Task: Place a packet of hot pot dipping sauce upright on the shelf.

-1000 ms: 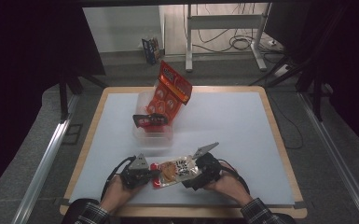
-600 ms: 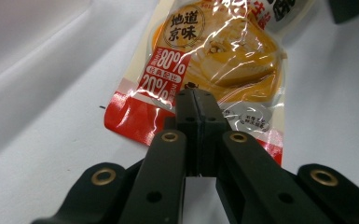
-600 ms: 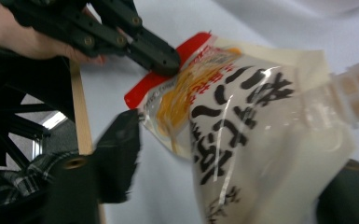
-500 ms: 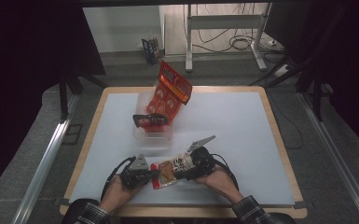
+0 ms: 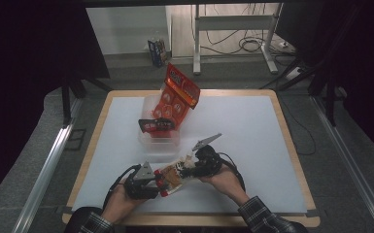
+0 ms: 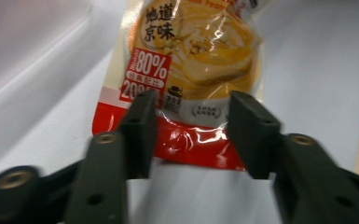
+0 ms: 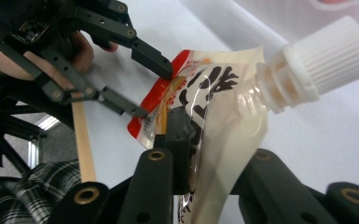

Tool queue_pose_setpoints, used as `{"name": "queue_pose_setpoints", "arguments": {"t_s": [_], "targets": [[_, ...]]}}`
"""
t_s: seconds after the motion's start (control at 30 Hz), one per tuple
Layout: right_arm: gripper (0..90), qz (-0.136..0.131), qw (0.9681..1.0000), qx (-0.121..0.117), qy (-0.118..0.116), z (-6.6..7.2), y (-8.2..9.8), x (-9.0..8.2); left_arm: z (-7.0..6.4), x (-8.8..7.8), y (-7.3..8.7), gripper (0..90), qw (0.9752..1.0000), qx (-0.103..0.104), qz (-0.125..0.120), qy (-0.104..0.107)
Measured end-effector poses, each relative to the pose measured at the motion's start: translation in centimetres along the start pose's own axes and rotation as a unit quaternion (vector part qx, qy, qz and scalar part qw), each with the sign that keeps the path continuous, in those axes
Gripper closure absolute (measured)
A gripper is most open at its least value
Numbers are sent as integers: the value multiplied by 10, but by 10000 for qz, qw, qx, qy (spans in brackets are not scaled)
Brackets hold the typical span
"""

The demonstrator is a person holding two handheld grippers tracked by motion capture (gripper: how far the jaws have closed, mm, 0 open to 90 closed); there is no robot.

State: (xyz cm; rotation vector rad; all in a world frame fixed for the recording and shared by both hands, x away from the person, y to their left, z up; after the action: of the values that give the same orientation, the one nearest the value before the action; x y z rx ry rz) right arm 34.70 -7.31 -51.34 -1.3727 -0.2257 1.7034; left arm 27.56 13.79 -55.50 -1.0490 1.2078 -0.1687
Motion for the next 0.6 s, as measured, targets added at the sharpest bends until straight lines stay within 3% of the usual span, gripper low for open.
{"name": "queue_pose_setpoints", "arguments": {"t_s": [0.3, 0.47, 0.6], "targets": [[840, -209, 9996, -196, 45, 6, -12, -19, 0, -15, -3, 282, 9984, -199, -536, 11], [858, -309, 9989, -337, 64, 9, -20, -32, 3, -16, -2, 224, 9974, -356, -604, 137], [864, -367, 9984, -402, 161, 11, -23, -39, 3, -17, -3, 184, 9977, -315, -585, 129]]}}
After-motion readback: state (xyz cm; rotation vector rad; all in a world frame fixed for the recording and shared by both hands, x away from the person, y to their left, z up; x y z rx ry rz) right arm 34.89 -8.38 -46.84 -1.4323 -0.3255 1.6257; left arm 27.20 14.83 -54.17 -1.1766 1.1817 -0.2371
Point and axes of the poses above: each handheld gripper's, and its own axes: x roughly forward along the jaws, y roughly out of its underside, z roughly to its left, the point moved 3 cm from there along x, roughly forward along the jaws, and after that the axes turned 1 degree about x, right-handed, at the moved point
